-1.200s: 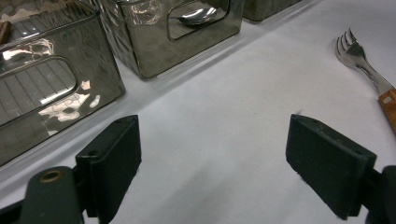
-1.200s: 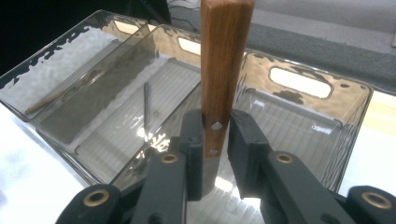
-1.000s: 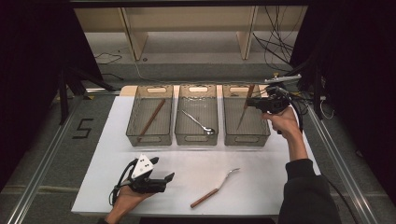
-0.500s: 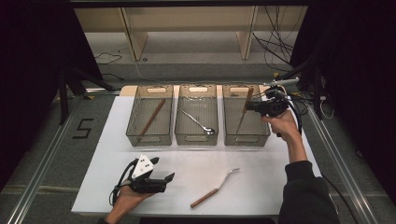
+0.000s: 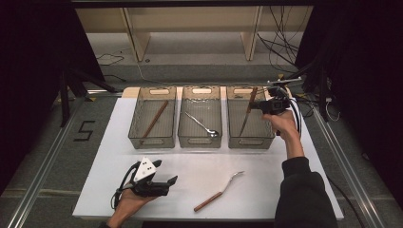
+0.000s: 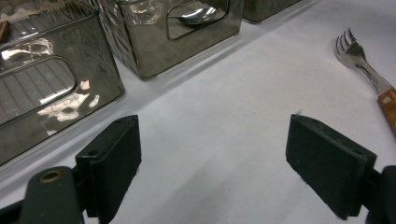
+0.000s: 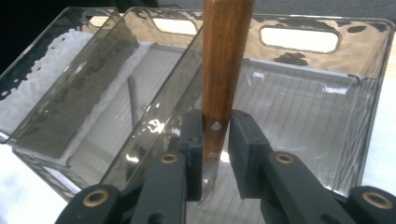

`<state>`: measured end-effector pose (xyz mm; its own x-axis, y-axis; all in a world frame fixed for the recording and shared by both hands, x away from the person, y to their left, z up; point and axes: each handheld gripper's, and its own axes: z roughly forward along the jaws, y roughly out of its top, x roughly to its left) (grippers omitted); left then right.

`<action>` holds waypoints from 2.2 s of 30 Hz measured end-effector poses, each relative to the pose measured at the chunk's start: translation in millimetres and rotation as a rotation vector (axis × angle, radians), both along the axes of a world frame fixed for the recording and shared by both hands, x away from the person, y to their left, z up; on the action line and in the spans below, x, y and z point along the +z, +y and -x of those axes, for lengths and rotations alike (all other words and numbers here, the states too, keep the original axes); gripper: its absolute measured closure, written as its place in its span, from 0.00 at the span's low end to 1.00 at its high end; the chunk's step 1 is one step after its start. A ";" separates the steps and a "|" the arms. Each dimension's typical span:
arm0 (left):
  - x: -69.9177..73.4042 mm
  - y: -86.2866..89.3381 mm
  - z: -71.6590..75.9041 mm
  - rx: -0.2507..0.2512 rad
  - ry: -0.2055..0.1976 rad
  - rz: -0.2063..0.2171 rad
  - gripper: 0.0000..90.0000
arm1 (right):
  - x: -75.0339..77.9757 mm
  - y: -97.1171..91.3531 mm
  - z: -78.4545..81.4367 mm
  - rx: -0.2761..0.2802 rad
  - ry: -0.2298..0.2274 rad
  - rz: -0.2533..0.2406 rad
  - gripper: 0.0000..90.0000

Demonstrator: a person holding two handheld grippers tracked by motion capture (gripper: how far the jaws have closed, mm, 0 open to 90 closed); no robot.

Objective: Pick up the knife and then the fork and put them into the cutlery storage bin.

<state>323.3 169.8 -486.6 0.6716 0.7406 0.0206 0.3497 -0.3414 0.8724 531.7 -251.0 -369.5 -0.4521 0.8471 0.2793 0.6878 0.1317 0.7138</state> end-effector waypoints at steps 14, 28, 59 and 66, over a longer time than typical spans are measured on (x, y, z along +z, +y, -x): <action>0.1 0.1 -0.1 0.001 -0.001 0.001 0.20 | -5.2 3.3 -5.6 -0.034 0.018 -0.026 0.85; 0.2 0.1 -0.1 0.001 0.000 0.001 0.20 | -9.5 6.7 -8.5 -0.055 0.045 -0.036 0.76; 0.2 1.4 -0.5 0.008 0.006 0.009 0.20 | 13.6 58.8 101.8 0.416 -0.176 0.076 0.34; 0.0 1.9 -0.4 0.010 0.008 0.008 0.20 | 7.2 70.9 127.2 0.482 -0.197 0.121 0.34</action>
<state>323.7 171.7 -486.6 0.6640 0.7477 0.0090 0.3604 -0.3306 0.8723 404.5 -180.1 -362.2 -0.8320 0.5512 0.0629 0.3833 0.4892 0.7835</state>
